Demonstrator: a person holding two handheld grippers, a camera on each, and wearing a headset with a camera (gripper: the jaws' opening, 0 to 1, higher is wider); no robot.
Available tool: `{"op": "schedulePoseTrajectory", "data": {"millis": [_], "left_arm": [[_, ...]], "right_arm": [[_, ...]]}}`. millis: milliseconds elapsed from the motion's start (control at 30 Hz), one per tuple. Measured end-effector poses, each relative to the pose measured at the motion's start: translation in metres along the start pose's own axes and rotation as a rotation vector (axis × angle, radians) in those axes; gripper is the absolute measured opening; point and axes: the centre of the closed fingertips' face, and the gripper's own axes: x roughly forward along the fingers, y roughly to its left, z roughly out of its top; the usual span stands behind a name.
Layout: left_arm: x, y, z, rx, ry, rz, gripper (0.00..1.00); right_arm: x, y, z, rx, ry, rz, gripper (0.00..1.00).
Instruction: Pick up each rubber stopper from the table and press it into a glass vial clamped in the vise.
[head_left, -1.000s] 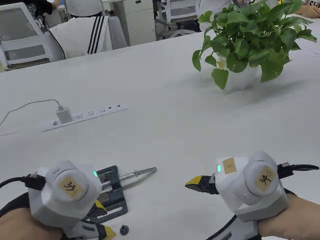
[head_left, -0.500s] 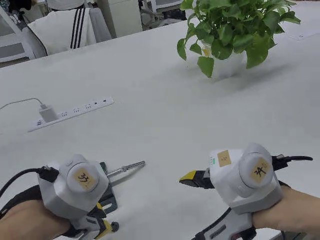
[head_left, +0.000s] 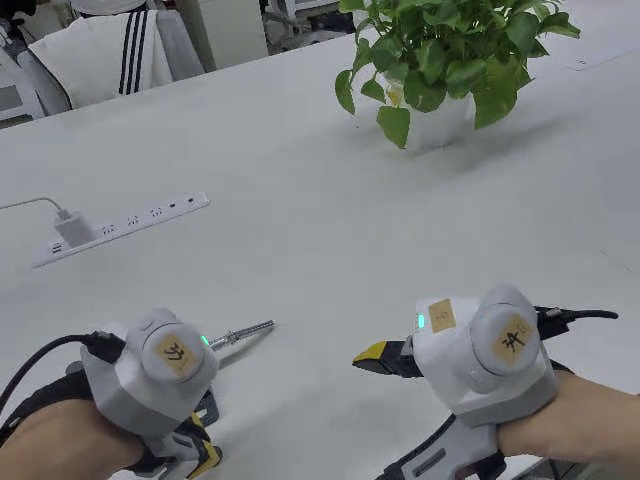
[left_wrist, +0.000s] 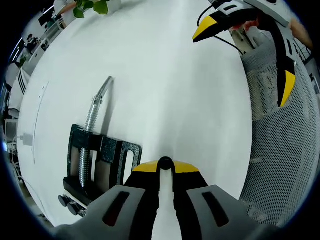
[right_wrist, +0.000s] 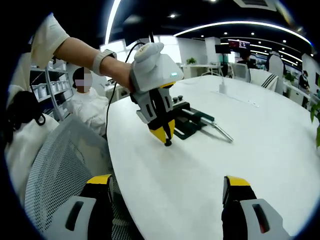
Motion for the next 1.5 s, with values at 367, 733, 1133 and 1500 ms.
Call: {"op": "schedulePoseTrajectory", "data": {"millis": [367, 733, 1133, 1500], "left_arm": [[0.006, -0.001, -0.003, 0.031, 0.031, 0.011, 0.06], [0.007, -0.001, -0.003, 0.012, 0.035, 0.004, 0.06], [0.004, -0.002, -0.001, -0.129, -0.038, -0.035, 0.05], [-0.027, -0.006, -0.013, -0.398, -0.265, -0.077, 0.05]], "right_arm": [[-0.002, 0.0, 0.0, -0.004, 0.006, 0.002, 0.88], [-0.001, 0.003, -0.006, -0.001, 0.024, 0.01, 0.87], [0.004, 0.01, -0.005, -0.005, 0.041, 0.028, 0.86], [0.019, 0.025, 0.025, -0.044, 0.013, 0.073, 0.84]]}}
